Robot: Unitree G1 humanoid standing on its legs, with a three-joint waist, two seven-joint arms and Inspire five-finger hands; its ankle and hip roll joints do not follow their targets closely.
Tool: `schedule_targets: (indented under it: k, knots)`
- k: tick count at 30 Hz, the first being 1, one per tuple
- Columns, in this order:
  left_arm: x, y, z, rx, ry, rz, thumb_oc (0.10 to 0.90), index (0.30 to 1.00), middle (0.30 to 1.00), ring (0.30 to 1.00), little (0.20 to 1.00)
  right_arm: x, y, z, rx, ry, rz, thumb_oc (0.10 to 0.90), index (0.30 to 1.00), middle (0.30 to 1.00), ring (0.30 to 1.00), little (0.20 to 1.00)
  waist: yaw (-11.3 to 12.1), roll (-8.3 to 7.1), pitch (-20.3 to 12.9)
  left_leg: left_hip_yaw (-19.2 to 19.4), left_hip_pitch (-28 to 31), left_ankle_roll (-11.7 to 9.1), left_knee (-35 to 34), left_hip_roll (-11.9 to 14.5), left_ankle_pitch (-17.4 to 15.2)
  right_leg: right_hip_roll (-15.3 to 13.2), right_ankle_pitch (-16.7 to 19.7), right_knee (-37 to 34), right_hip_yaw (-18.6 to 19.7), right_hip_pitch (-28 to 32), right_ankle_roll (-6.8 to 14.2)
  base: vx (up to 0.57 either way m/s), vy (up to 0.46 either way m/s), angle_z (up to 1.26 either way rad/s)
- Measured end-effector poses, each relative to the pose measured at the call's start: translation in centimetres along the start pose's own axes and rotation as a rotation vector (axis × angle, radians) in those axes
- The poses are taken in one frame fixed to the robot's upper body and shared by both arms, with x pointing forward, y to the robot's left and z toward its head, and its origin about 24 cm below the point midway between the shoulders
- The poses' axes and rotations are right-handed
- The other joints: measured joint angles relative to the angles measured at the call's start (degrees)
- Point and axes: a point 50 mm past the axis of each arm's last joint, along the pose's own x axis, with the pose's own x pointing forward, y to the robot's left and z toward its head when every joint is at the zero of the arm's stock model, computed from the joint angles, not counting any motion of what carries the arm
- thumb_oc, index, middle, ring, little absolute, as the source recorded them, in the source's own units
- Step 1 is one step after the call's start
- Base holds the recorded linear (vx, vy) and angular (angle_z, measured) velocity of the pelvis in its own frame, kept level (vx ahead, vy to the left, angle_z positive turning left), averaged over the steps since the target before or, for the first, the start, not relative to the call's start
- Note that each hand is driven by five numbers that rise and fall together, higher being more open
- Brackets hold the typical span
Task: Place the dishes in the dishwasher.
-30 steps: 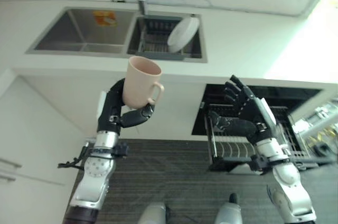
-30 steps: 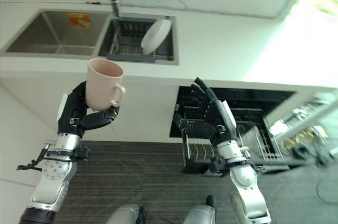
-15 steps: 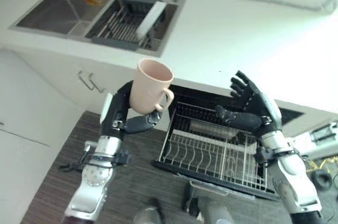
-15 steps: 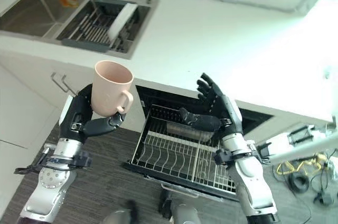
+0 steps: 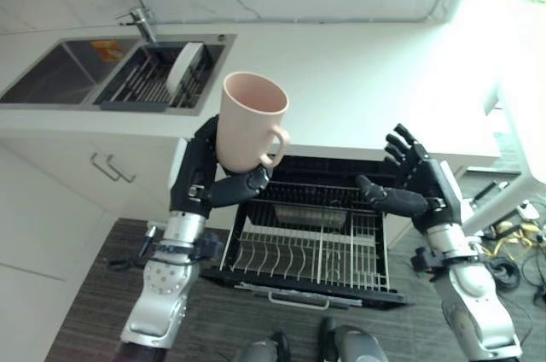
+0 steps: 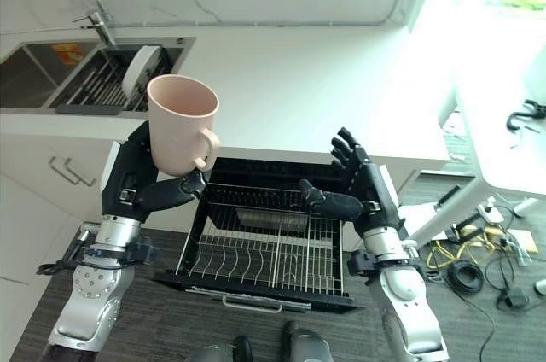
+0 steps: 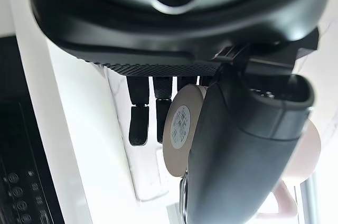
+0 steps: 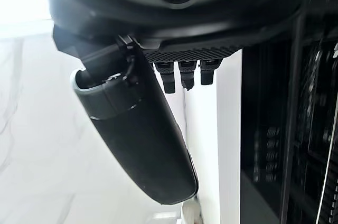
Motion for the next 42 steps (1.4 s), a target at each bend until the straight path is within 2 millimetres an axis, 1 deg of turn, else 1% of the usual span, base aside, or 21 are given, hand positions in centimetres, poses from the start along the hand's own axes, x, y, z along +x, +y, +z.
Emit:
schedule_targets:
  k: [3, 4, 5, 6, 7, 8, 9, 10, 11, 13, 14, 16, 17, 18, 19, 22, 26, 28, 30, 35, 42]
  knots:
    - [0.0, 0.0, -0.1, 0.002, 0.006, 0.001, 0.4, 0.3, 0.3, 0.3, 0.3, -0.1, 0.3, -0.1, 0.012, 0.004, 0.025, 0.8, 0.9, 0.9, 0.9, 0.9, -0.6, -0.29, -0.1, 1.5, 0.3, 1.5, -0.5, 0.1, 0.8, 0.2, 2.4, -3.0, 0.7, 0.7, 0.8, -0.05, -0.042, -0.2]
    - [0.0, 0.1, -0.2, 0.004, 0.007, 0.003, 0.4, 0.3, 0.3, 0.3, 0.3, -0.1, 0.5, -0.2, 0.024, 0.007, 0.041, 0.8, 0.9, 0.9, 0.9, 0.9, -0.2, -0.36, -0.2, 2.6, 0.9, 2.4, -1.5, 0.9, 1.5, -0.2, 2.0, -3.6, 0.3, 0.8, 2.7, -0.06, -0.111, -0.38]
    - [0.0, 0.0, -0.3, 0.004, 0.012, 0.01, 0.4, 0.3, 0.3, 0.3, 0.3, 0.0, 0.9, -0.2, 0.032, 0.008, 0.068, 0.8, 0.9, 0.9, 0.9, 0.9, 0.9, -0.27, -0.2, 4.0, 1.5, 2.7, -2.0, 1.0, 1.6, -3.8, -0.1, -0.4, -3.5, 0.2, 5.3, -0.05, -0.213, -0.49]
    - [-0.1, 0.1, -0.5, 0.006, 0.021, 0.012, 0.4, 0.3, 0.3, 0.3, 0.3, 0.0, 1.2, -0.3, 0.035, 0.01, 0.087, 0.8, 0.9, 0.9, 0.9, 0.9, 1.3, -0.48, -0.3, 4.7, 1.9, 3.1, -2.1, 0.9, 1.3, -7.1, -0.5, 1.4, -4.9, 0.2, 6.4, -0.04, -0.28, -0.43]
    - [-0.1, 0.2, -0.8, 0.011, 0.032, 0.016, 0.4, 0.3, 0.3, 0.3, 0.3, -0.1, 1.6, -0.4, 0.044, 0.01, 0.11, 0.8, 0.9, 0.9, 0.9, 0.9, 2.2, -1.0, -0.7, 4.6, 1.9, 2.7, -2.0, 0.5, 1.4, -11.6, -0.3, 2.5, -4.1, 0.0, 7.4, -0.04, -0.311, -0.21]
    - [0.0, 0.2, -0.8, 0.012, 0.032, 0.016, 0.4, 0.3, 0.3, 0.3, 0.3, -0.1, 1.7, -0.4, 0.045, 0.008, 0.114, 0.8, 0.9, 0.9, 0.9, 0.9, 2.5, -1.17, -0.8, 4.6, 1.8, 2.7, -1.9, 0.5, 1.4, -12.8, -0.2, 2.7, -3.7, -0.2, 8.4, -0.02, -0.187, 0.1]
    - [0.2, 0.5, -1.2, 0.036, 0.047, 0.028, 0.4, 0.3, 0.3, 0.3, 0.3, 0.0, 2.2, -0.4, 0.075, 0.005, 0.129, 0.8, 0.9, 0.9, 0.9, 0.9, 2.7, -1.72, -0.9, 2.9, 1.1, 2.3, -1.5, 0.6, 1.8, -17.0, 1.3, 0.8, -2.2, 1.2, 11.2, -0.04, -0.239, 0.3]
    - [0.1, 0.8, -1.4, 0.053, 0.056, 0.029, 0.4, 0.3, 0.3, 0.3, 0.3, 0.0, 2.4, -0.4, 0.093, 0.001, 0.13, 0.8, 0.9, 0.9, 0.9, 0.9, 2.9, -2.14, -0.9, 2.2, 0.7, 1.8, -1.3, 1.1, 2.1, -17.4, 1.6, -1.7, -2.1, 2.4, 11.5, -0.01, -0.218, 0.39]
    - [0.1, 1.2, -1.3, 0.085, 0.058, 0.027, 0.4, 0.3, 0.3, 0.3, 0.3, 0.0, 2.6, -0.4, 0.148, -0.001, 0.135, 0.8, 0.9, 0.9, 0.9, 0.9, 3.8, -3.29, -1.0, 1.8, 0.6, 1.0, -1.2, 1.3, 2.6, -17.9, 1.9, -3.4, -2.5, 3.1, 11.4, -0.03, -0.304, 0.21]
    - [-0.2, 1.5, -1.4, 0.116, 0.066, 0.042, 0.4, 0.3, 0.3, 0.3, 0.3, 0.5, 3.1, -0.2, 0.291, -0.007, 0.164, 0.8, 0.9, 0.9, 0.9, 0.9, 5.3, -4.95, -1.6, 1.9, 0.1, -0.8, -0.6, 1.9, 3.0, -17.0, 2.9, -5.1, -4.5, 4.1, 10.4, -0.01, -0.229, 0.13]
    - [-0.2, 1.4, -1.6, 0.119, 0.07, 0.054, 0.4, 0.3, 0.3, 0.3, 0.3, 1.0, 3.6, -0.2, 0.395, -0.012, 0.181, 0.8, 0.9, 0.9, 0.9, 0.9, 5.2, -5.02, -1.7, 1.1, -0.5, -2.0, 0.5, 2.7, 2.7, -16.1, 6.2, -4.7, -4.0, 4.0, 10.3, 0.01, -0.169, 0.15]
    - [-0.6, 1.0, -1.7, 0.146, 0.073, 0.039, 0.4, 0.3, 0.3, 0.3, 0.3, 1.3, 4.3, -0.3, 0.502, 0.02, 0.23, 0.8, 0.9, 0.9, 0.9, 0.9, 5.6, -3.35, -2.4, 0.2, -0.9, -3.9, 0.6, 6.4, 3.0, -12.6, 5.0, -4.4, -5.3, 3.9, 8.4, 0.0, -0.167, 0.02]
    - [-0.5, 0.7, -1.6, 0.168, 0.065, 0.025, 0.4, 0.3, 0.3, 0.3, 0.3, 1.3, 4.5, -0.3, 0.537, 0.034, 0.255, 0.8, 0.9, 0.9, 0.9, 0.9, 5.2, -2.96, -2.6, -0.6, -1.0, -5.0, 0.0, 8.2, 3.7, -10.9, 4.3, -4.0, -6.1, 3.7, 7.2, 0.0, -0.161, 0.0]
    - [-0.6, 0.5, -1.7, 0.172, 0.065, 0.017, 0.4, 0.3, 0.3, 0.3, 0.3, 1.2, 4.5, -0.4, 0.556, 0.042, 0.262, 0.8, 0.9, 0.9, 0.9, 0.9, 4.3, -2.91, -2.7, -0.9, -0.9, -5.8, -1.0, 8.6, 4.2, -10.3, 3.7, -3.6, -6.4, 3.7, 6.4, 0.0, -0.152, -0.03]
    - [-0.7, 0.0, -1.8, 0.191, 0.065, 0.003, 0.4, 0.3, 0.3, 0.3, 0.3, 1.2, 4.5, -0.4, 0.579, 0.046, 0.273, 0.8, 0.9, 0.9, 0.9, 0.9, 3.7, -2.25, -3.2, -0.7, -0.1, -6.4, -2.5, 9.3, 5.3, -9.6, 3.4, -3.2, -6.6, 3.3, 5.8, 0.0, -0.115, -0.05]
    - [-0.8, -0.9, -1.9, 0.223, 0.055, -0.035, 0.4, 0.3, 0.3, 0.3, 0.3, 1.0, 4.8, -0.7, 0.63, 0.077, 0.294, 0.8, 0.9, 0.9, 0.9, 0.9, 2.9, -0.96, -4.2, -0.7, -0.1, -7.3, -3.3, 9.8, 6.1, -9.0, 3.3, -2.6, -6.6, 2.7, 4.9, 0.0, -0.037, -0.04]
    - [-1.0, -2.2, -2.4, 0.233, 0.05, -0.084, 0.4, 0.3, 0.3, 0.3, 0.3, 0.5, 5.8, -1.4, 0.69, 0.135, 0.327, 0.8, 0.9, 0.9, 0.9, 0.9, 2.5, 0.23, -4.9, -0.6, 0.1, -7.4, -3.5, 9.7, 6.3, -8.8, 3.3, -2.4, -6.5, 2.7, 4.8, 0.0, 0.0, 0.0]
    - [-1.1, -2.6, -3.0, 0.263, 0.064, -0.096, 0.4, 0.3, 0.3, 0.3, 0.3, 0.3, 6.8, -1.7, 0.746, 0.174, 0.358, 0.8, 0.9, 0.9, 0.9, 0.9, 2.6, 0.15, -5.0, -0.4, 0.5, -7.3, -3.5, 9.0, 6.3, -9.3, 3.4, -2.2, -6.0, 2.7, 5.0, 0.0, 0.006, -0.04]
    - [-1.2, -2.5, -3.2, 0.281, 0.071, -0.096, 0.4, 0.3, 0.3, 0.3, 0.3, 0.0, 7.6, -3.0, 0.796, 0.232, 0.337, 0.8, 0.9, 0.9, 0.9, 0.9, 2.7, -0.32, -6.0, 0.4, 0.8, -6.9, -3.4, 8.9, 5.9, -9.4, 3.6, -2.7, -5.3, 2.8, 5.3, 0.0, 0.015, -0.11]
    - [-1.2, -2.6, -3.2, 0.302, 0.063, -0.092, 0.4, 0.3, 0.3, 0.3, 0.3, -0.4, 7.9, -3.5, 0.791, 0.261, 0.319, 0.8, 0.9, 0.9, 0.9, 0.9, 2.5, -1.25, -6.7, 0.6, 0.8, -6.8, -3.1, 8.7, 5.7, -9.7, 3.8, -3.0, -5.2, 2.8, 5.7, 0.0, 0.006, -0.02]
    - [-1.3, -3.1, -3.5, 0.299, 0.079, -0.095, 0.4, 0.3, 0.3, 0.3, 0.3, -0.5, 8.1, -3.6, 0.779, 0.276, 0.305, 0.8, 0.9, 0.9, 0.9, 0.9, 2.5, -1.31, -6.7, 0.8, 0.7, -6.6, -2.8, 8.6, 5.6, -9.7, 4.0, -3.1, -4.9, 2.8, 5.8, 0.0, 0.0, 0.0]
